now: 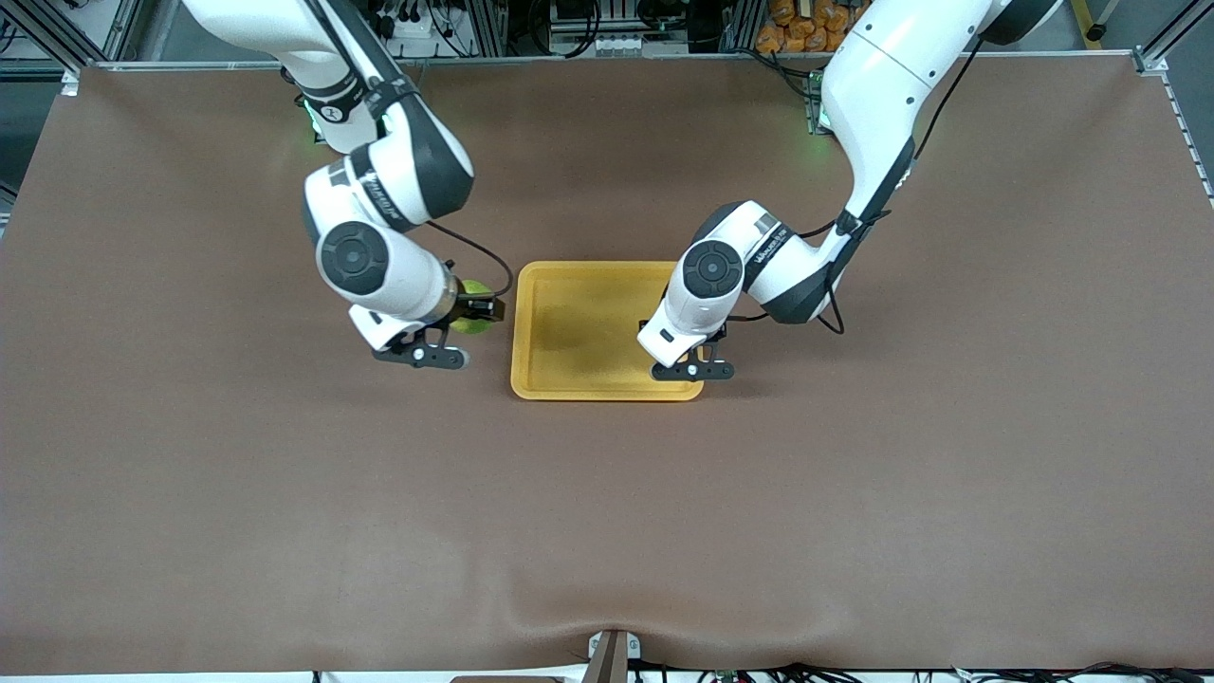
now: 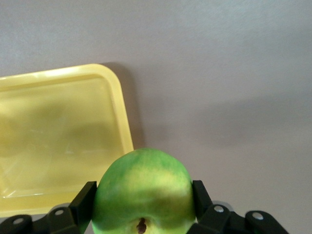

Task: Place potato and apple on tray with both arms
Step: 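Carry the apple with the right gripper while the left gripper carries potato, then open the left gripper to drop the potato onto the tray, then withdraw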

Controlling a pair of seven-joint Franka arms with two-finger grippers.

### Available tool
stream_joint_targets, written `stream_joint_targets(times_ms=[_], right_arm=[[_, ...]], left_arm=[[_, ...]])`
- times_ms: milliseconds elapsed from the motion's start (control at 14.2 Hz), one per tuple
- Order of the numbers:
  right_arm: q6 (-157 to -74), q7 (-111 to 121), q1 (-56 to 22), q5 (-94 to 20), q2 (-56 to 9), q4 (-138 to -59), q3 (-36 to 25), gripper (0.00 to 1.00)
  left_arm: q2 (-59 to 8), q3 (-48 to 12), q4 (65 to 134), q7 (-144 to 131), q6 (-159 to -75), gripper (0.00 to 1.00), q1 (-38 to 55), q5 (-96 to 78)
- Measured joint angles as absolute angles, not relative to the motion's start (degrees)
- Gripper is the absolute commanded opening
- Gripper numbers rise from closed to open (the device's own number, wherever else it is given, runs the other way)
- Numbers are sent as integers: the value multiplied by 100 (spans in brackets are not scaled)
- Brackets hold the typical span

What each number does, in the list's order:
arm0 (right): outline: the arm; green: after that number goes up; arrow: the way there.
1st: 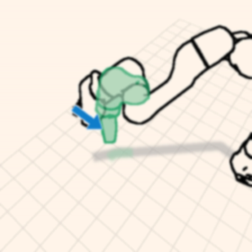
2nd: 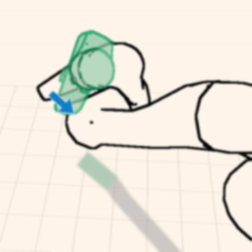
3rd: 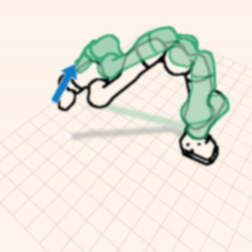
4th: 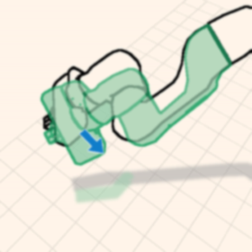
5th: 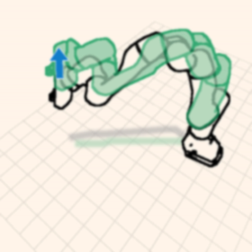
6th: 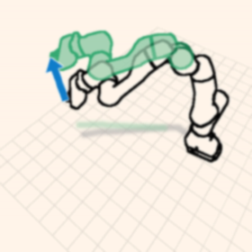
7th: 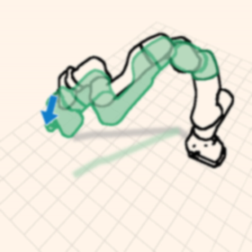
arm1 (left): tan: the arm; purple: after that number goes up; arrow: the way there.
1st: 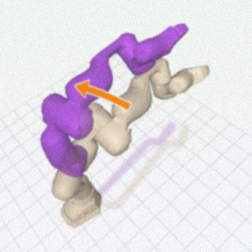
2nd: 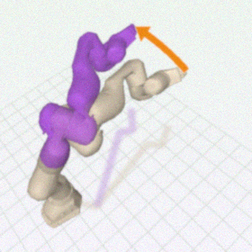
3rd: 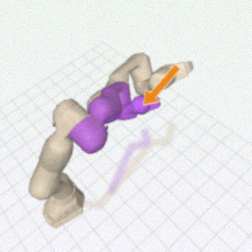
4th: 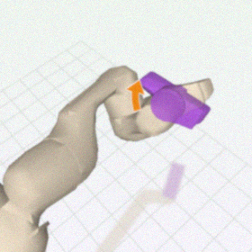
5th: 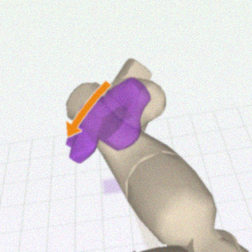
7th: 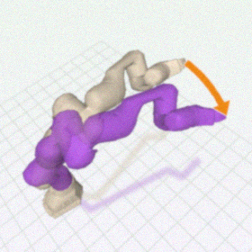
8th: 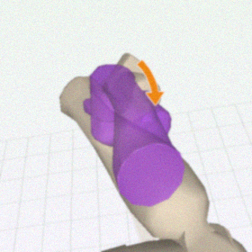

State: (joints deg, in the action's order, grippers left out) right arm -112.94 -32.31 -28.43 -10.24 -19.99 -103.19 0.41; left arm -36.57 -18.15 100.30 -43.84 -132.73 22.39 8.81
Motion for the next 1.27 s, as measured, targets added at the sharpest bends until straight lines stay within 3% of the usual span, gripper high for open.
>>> stream_joint_targets(times_ms=[71,141,212,706,1271], right_arm=[[-11369,-3316,-2919,-1024,-2066,-10329,41,0],[-11418,-3360,-2976,-1024,-2128,-10330,41,0],[-11460,-3420,-3020,-1024,-2193,-10330,40,0],[-11925,-3858,-3293,-1027,-2517,-10333,40,0],[-12558,-4204,-3529,-1032,-2878,-10334,41,0]], left_arm=[[-3659,-1813,10030,-4388,-13272,77,2245,881],[-3663,-1811,10030,-4395,-13268,97,2248,883],[-3669,-1810,10030,-4399,-13265,100,2249,898],[-3684,-1773,9901,-4429,-13169,100,2232,1124],[-3211,-1745,8895,-4207,-11312,100,1746,1182]])
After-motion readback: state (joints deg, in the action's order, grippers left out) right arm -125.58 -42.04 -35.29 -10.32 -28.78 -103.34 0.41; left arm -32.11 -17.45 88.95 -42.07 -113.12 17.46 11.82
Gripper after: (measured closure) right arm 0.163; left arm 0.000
